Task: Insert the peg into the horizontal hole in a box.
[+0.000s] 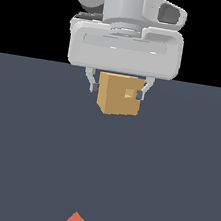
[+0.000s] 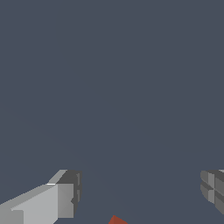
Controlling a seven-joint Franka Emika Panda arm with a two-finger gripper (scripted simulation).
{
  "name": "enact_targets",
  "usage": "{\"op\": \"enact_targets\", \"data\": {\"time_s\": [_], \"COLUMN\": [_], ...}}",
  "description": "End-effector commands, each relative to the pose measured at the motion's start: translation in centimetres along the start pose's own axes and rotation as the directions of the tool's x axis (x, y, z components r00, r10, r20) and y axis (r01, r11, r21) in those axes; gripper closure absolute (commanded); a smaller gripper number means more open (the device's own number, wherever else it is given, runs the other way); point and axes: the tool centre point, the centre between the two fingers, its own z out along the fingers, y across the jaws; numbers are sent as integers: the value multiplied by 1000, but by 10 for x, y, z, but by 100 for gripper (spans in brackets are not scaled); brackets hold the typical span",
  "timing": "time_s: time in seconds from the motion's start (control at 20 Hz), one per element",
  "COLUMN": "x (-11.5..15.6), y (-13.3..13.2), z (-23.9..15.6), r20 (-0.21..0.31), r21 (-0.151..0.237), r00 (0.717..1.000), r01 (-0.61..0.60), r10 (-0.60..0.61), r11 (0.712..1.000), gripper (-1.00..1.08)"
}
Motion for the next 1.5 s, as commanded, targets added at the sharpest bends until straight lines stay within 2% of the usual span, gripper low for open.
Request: {"op": "enact_targets", "data": {"time_s": [0.0,0.25,0.5,0.7,0.85,1.05,1.45], "x": [-30,-111,-200,-247,-270,-286,-283], "y": [0,-9,-33,-53,-65,-73,-72], "z": [9,33,60,76,83,89,88], "r20": [2,6,10,12,12,12,11], "r21": [1,3,4,5,5,6,7], "r00": [999,980,933,895,874,857,860], "r01": [-53,-200,-361,-445,-486,-515,-511], "r10": [53,200,361,445,486,515,511], "r11": [999,980,933,895,874,857,860], "gripper": [-92,-92,-92,-92,-92,-92,-92]}}
